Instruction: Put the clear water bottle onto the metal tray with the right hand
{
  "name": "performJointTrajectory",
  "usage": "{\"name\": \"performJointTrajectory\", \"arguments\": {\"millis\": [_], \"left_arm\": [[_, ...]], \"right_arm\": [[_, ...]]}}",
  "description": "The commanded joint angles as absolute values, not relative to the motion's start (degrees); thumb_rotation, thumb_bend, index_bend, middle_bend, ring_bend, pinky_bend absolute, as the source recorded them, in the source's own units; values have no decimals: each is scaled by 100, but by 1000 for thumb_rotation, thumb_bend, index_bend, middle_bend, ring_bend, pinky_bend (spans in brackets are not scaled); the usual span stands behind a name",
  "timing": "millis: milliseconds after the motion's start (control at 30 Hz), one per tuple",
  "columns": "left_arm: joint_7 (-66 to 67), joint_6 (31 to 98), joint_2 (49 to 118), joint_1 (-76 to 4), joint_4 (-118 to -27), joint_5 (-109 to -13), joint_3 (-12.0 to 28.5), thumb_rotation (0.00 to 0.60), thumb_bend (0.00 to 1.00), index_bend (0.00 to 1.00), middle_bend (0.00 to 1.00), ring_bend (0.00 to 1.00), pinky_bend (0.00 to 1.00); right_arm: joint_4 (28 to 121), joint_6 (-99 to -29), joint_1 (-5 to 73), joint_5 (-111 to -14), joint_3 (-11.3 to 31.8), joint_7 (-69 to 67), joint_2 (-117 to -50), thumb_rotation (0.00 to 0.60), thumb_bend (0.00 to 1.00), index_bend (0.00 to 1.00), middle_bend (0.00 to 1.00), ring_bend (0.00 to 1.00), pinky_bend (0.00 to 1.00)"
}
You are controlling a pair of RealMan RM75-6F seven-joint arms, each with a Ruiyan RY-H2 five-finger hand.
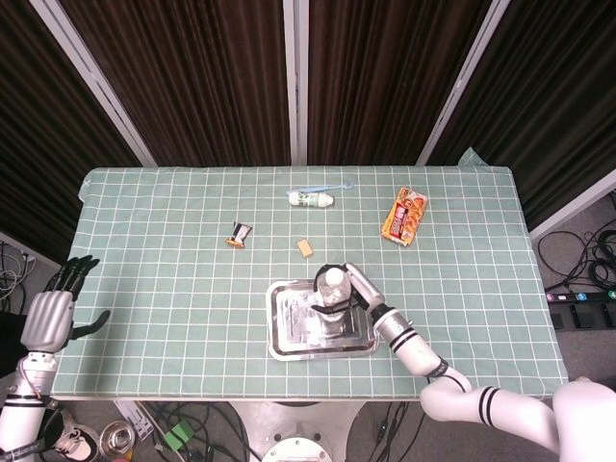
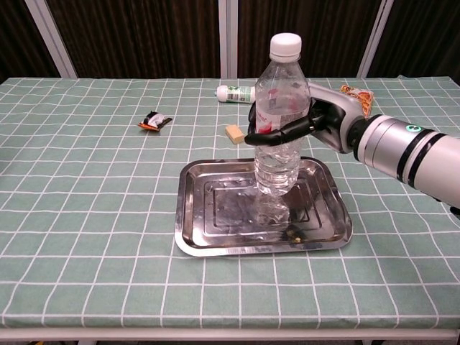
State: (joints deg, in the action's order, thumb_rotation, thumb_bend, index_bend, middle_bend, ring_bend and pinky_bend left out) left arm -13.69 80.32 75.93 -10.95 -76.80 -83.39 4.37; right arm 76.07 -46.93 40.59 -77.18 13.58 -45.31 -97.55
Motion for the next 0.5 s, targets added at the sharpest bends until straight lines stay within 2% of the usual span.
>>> {"name": "performJointTrajectory", "arguments": {"millis": [33, 133, 267, 333, 433, 500], "left_arm": [[-1403, 8028, 7604, -1082, -7643, -8330, 431, 600, 265, 163, 180, 87, 189], [-1435, 8020, 7616, -1083, -7610, -8343, 423, 600, 265, 164, 180, 87, 189], [-1466, 8042, 7629, -1087, -7590, -8360, 435, 600, 265, 164, 180, 87, 189], [-1470, 8035, 7629, -1090, -7594, -8364, 433, 600, 266, 164, 180, 87, 189], [-1472, 8043, 7640, -1097, -7597, -8402, 420, 600, 266, 164, 180, 87, 189], [-1458, 8044, 7653, -1106, -7603, -8422, 414, 600, 267, 164, 180, 87, 189]], "right_arm": [[7527, -4561, 4091, -7790, 1257, -4688, -9761, 600, 4, 606, 508, 330, 359], [7461, -4468, 4123, -7995, 1108, -4890, -9702, 600, 0, 448, 418, 220, 266], [7503, -4530, 4163, -8346, 947, -5069, -9502, 600, 0, 130, 258, 33, 92], [7588, -4543, 4191, -8482, 889, -5168, -9354, 600, 0, 23, 161, 1, 33], [7781, -4547, 4232, -8669, 787, -5227, -9030, 600, 0, 0, 55, 0, 0], [7960, -4565, 4232, -8762, 706, -5032, -8724, 600, 0, 0, 29, 0, 0]]}}
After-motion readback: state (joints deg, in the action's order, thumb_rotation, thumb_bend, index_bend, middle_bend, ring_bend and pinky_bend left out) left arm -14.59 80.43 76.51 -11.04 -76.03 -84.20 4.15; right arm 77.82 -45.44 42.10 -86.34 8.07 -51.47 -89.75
